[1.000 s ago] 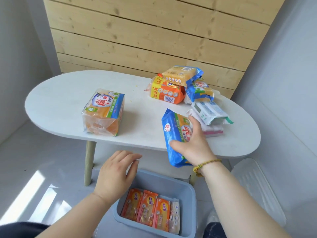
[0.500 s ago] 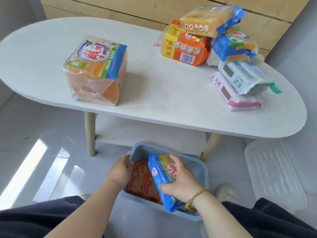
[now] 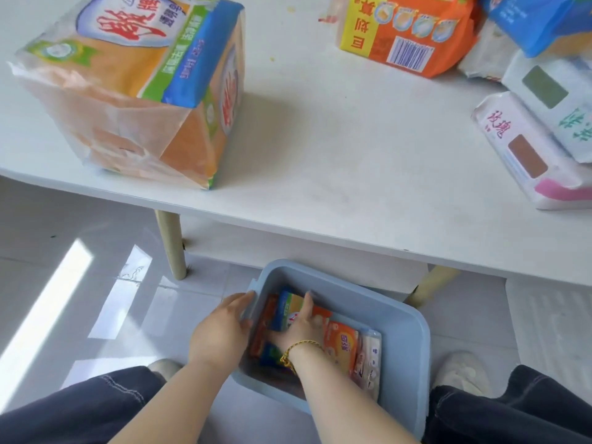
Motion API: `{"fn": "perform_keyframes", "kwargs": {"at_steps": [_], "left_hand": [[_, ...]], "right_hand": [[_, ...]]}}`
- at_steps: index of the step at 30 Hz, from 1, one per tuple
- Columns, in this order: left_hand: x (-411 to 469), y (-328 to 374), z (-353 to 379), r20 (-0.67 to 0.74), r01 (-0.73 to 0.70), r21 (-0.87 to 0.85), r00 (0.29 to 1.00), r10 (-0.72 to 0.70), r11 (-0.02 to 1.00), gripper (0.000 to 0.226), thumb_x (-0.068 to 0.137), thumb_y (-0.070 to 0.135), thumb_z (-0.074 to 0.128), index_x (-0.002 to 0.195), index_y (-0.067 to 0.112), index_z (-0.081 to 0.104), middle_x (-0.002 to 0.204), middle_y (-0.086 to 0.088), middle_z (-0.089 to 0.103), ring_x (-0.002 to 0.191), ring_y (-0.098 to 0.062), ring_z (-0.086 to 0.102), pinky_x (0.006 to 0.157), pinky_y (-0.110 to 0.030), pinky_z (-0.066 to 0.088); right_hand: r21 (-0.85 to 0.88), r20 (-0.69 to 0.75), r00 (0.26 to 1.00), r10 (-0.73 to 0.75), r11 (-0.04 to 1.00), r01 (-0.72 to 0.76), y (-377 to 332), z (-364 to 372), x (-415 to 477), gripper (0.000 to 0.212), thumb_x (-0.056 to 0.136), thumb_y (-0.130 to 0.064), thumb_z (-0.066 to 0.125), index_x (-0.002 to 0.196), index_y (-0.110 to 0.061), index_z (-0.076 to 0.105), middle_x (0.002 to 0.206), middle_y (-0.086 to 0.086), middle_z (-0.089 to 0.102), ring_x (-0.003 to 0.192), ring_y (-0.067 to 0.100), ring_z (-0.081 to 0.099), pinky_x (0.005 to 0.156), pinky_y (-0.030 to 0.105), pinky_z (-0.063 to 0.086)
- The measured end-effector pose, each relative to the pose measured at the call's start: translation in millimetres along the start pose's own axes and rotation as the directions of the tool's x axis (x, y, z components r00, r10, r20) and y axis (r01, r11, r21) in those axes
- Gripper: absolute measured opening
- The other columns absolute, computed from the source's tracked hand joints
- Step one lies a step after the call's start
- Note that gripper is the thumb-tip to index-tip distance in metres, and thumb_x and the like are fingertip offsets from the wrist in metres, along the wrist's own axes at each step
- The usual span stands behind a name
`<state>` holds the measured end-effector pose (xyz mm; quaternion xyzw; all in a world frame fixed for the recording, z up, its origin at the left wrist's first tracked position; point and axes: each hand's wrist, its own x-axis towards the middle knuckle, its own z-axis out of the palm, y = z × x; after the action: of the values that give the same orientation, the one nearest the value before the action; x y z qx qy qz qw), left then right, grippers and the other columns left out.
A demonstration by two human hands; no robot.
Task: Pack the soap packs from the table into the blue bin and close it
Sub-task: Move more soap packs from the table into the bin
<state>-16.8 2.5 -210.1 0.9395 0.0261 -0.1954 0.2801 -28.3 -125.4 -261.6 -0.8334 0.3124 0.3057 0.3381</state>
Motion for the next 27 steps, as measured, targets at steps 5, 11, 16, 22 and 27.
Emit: {"fn": "perform_keyframes", "kwargs": {"at_steps": [5, 11, 16, 22, 27], "left_hand": [[0, -3, -1, -0.008, 0.005, -0.044, 1.0, -0.005, 0.999, 0.043, 0.091, 0.019, 0.048, 0.132, 0.032, 0.043, 0.139, 0.018, 0.042, 0.113, -0.012, 0.053, 0.085, -0.023, 0.043], [-2, 1, 3, 0.073, 0.118, -0.22, 0.992, -0.104, 0.968, 0.045, 0.091, 0.015, 0.049, 0.135, 0.026, 0.042, 0.139, 0.002, 0.046, 0.121, -0.022, 0.049, 0.099, -0.032, 0.042], [-6, 3, 6, 0.087, 0.144, -0.284, 0.988, -0.124, 0.948, 0.046, 0.093, 0.012, 0.046, 0.137, 0.025, 0.038, 0.141, -0.002, 0.045, 0.127, -0.024, 0.045, 0.104, -0.033, 0.038], [-7, 4, 7, 0.08, 0.148, -0.267, 0.988, -0.131, 0.952, 0.046, 0.093, 0.013, 0.045, 0.137, 0.025, 0.038, 0.14, -0.002, 0.047, 0.126, -0.024, 0.046, 0.1, -0.031, 0.039], [-6, 4, 9, 0.067, 0.142, -0.255, 0.989, -0.129, 0.957, 0.046, 0.094, 0.013, 0.043, 0.138, 0.026, 0.036, 0.14, -0.001, 0.047, 0.125, -0.024, 0.047, 0.097, -0.03, 0.04]], "right_hand": [[-0.07, 0.026, 0.997, -0.071, 0.995, 0.073, 1, 14, 8, 0.086, 0.078, -0.044, 0.06, 0.142, -0.032, 0.005, 0.145, 0.009, 0.02, 0.128, 0.033, 0.034, 0.101, 0.042, 0.038], [-0.236, 0.085, 0.956, -0.282, 0.926, 0.294, 0, -10, 34, 0.071, 0.082, -0.043, 0.057, 0.141, -0.02, 0.026, 0.148, 0.004, 0.031, 0.136, 0.024, 0.03, 0.113, 0.035, 0.027], [-0.232, 0.261, 0.941, -0.214, 0.933, 0.276, -2, -20, 44, 0.064, 0.08, -0.042, 0.057, 0.136, -0.023, 0.034, 0.134, 0.006, 0.05, 0.117, 0.025, 0.05, 0.092, 0.032, 0.043], [-0.17, 0.271, 0.941, -0.203, 0.952, 0.254, 10, -27, 45, 0.071, 0.077, -0.049, 0.058, 0.137, -0.021, 0.034, 0.137, 0.006, 0.047, 0.121, 0.025, 0.048, 0.099, 0.035, 0.043], [-0.199, 0.315, 0.945, -0.091, 0.967, 0.159, 27, -32, 42, 0.08, 0.075, -0.06, 0.054, 0.14, -0.021, 0.028, 0.14, 0.005, 0.046, 0.122, 0.024, 0.048, 0.101, 0.038, 0.043]]}}
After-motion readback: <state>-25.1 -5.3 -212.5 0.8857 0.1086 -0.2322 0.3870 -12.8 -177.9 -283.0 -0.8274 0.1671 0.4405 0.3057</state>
